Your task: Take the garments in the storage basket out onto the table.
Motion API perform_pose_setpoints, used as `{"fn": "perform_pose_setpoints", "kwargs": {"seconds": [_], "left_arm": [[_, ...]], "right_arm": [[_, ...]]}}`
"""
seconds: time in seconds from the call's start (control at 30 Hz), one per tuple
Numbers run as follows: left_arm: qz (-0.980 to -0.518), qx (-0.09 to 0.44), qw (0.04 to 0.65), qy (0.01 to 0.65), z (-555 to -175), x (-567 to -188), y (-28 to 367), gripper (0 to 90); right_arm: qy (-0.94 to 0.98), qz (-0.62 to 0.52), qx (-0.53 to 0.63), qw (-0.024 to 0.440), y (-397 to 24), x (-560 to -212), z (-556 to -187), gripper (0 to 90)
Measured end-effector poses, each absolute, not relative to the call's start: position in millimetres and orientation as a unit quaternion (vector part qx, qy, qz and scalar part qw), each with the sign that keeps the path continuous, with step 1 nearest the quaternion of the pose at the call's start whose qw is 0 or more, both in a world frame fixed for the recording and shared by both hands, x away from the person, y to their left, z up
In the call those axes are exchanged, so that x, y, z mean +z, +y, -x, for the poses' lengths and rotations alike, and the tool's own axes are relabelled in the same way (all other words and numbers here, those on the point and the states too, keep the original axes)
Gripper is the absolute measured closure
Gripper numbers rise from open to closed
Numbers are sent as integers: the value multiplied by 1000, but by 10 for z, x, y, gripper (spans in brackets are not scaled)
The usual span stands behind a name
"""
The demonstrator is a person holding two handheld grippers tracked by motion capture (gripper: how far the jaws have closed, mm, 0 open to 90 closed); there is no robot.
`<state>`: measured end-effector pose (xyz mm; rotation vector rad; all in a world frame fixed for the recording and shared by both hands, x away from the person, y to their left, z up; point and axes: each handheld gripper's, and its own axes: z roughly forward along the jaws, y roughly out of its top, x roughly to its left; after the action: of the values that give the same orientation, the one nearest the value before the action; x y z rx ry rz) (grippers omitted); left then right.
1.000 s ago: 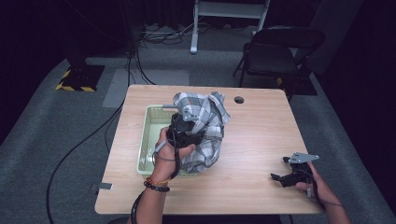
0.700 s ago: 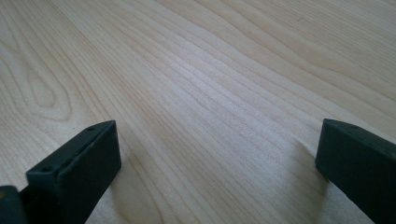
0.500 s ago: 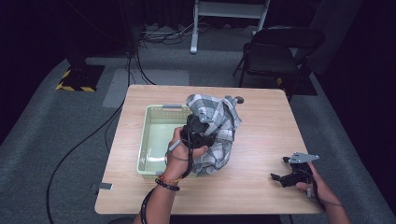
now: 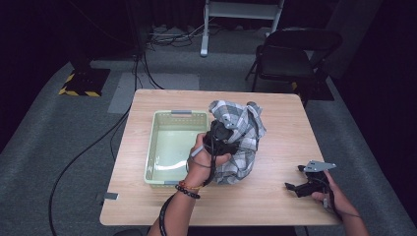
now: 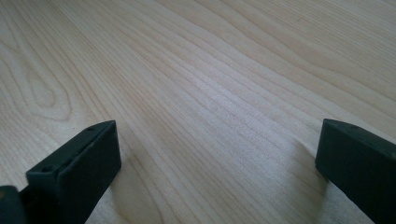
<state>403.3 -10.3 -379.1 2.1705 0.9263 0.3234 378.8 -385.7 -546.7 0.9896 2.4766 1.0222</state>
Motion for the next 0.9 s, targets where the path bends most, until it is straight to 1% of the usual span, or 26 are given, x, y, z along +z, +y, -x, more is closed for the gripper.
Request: {"fn": "perform_pose_setpoints", "kwargs": {"seconds": [0.5,0.9], "left_arm": [[-861,102,363,342,-4059,-3929,-457,550],[-865,85,350,350,-4158,-4139,-669,547]], "right_arm": [[858,-343,354,142,-3857,-5467,-3788,0],[858,-343,354,142,-3857,-5467,-3788,0]]}}
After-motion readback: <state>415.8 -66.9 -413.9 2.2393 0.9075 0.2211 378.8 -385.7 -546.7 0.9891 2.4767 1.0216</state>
